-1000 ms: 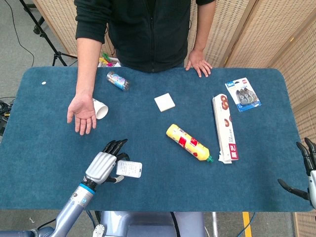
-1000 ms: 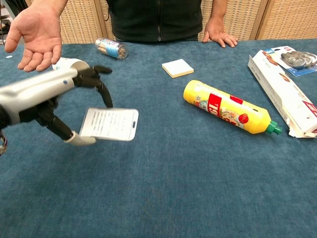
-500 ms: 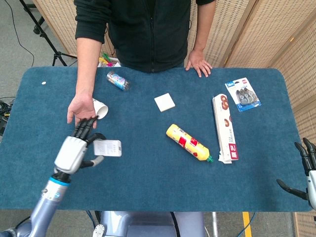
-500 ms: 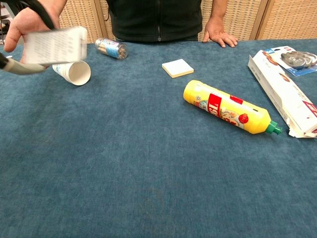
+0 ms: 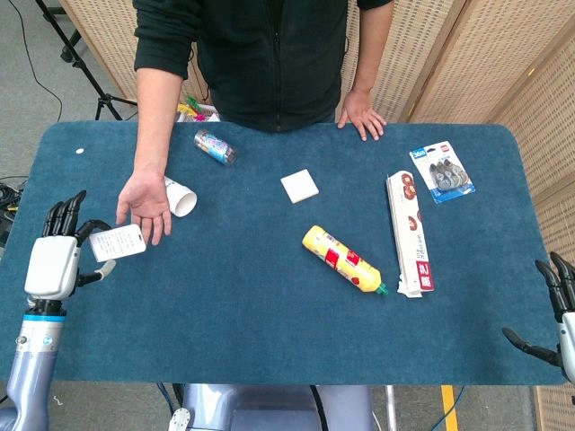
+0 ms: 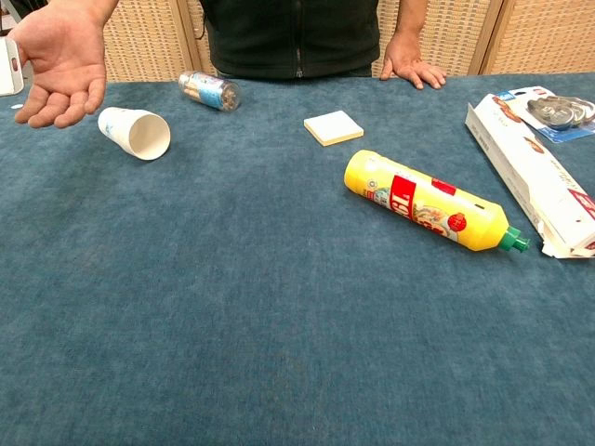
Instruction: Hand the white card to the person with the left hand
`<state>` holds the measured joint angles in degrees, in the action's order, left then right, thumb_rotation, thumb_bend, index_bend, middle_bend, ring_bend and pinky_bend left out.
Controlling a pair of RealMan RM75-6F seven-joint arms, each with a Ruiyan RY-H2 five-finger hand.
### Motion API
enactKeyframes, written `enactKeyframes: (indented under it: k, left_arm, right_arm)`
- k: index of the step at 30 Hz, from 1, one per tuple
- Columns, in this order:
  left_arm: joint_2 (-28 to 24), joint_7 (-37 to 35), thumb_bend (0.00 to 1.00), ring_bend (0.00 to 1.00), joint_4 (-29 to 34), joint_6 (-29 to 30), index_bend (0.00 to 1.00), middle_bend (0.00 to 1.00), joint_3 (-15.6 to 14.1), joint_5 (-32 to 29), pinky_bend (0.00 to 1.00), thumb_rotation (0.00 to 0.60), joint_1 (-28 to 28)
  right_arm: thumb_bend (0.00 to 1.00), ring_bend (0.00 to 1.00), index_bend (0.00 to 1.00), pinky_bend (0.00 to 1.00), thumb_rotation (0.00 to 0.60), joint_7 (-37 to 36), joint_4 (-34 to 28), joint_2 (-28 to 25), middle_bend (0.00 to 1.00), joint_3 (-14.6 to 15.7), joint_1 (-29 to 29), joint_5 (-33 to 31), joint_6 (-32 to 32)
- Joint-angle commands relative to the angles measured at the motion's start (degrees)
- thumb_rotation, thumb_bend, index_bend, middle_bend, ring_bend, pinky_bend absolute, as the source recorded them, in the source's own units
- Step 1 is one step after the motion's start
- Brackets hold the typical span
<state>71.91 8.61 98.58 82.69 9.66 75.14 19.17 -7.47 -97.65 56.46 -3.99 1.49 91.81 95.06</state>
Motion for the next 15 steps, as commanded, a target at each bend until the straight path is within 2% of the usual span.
enactKeyframes:
  k: [1,8,10,12,14,15]
  left_arm:
    - [1.23,-1.26,0.27,0.00,-2.55,-2.74,0.68,0.00,2.14,-2.74,0.00,0.600,1.54]
    - [3.85,0.38,0.27,0.00,-5.45,-5.93,0.67,0.00,5.62,-7.04,0.00,0.600,4.75]
    - [3.71,1.01,0.26,0.00,-5.37,-7.39,0.56,0.00,6.02,-8.28,0.00,0.600,5.43]
    - [3.29,1.48,0.21,0.00,-4.91,-8.51,0.26,0.00,6.14,-9.24,0.00,0.600,5.78]
    - [2.39,1.92,0.14,0.00,-3.69,-9.75,0.07,0.00,6.40,-10.49,0.00,0.600,6.09]
    - [2.13,1.68,0.10,0.00,-3.29,-9.87,0.01,0.00,6.56,-10.63,0.00,0.600,6.12]
  right_arm:
    - [0.00,0.00,0.00,0.00,0.600,0.20,-0.01,0.05,0.00,0.05,-0.02,-0.02,-0.10]
    - [0.00,0.00,0.00,0.00,0.600,0.38,0.04,0.16,0.00,-0.17,-0.15,-0.77,-0.50]
    - [0.00,0.00,0.00,0.00,0.600,0.40,0.05,0.18,0.00,-0.23,-0.20,-0.95,-0.61]
    - [0.00,0.00,0.00,0.00,0.600,0.46,0.05,0.20,0.00,-0.26,-0.22,-1.05,-0.67]
    - [0.00,0.00,0.00,0.00,0.600,0.62,0.05,0.26,0.00,-0.29,-0.29,-1.11,-0.78]
    - [0.00,0.00,0.00,0.00,0.600,0.64,0.05,0.28,0.00,-0.28,-0.31,-1.13,-0.82]
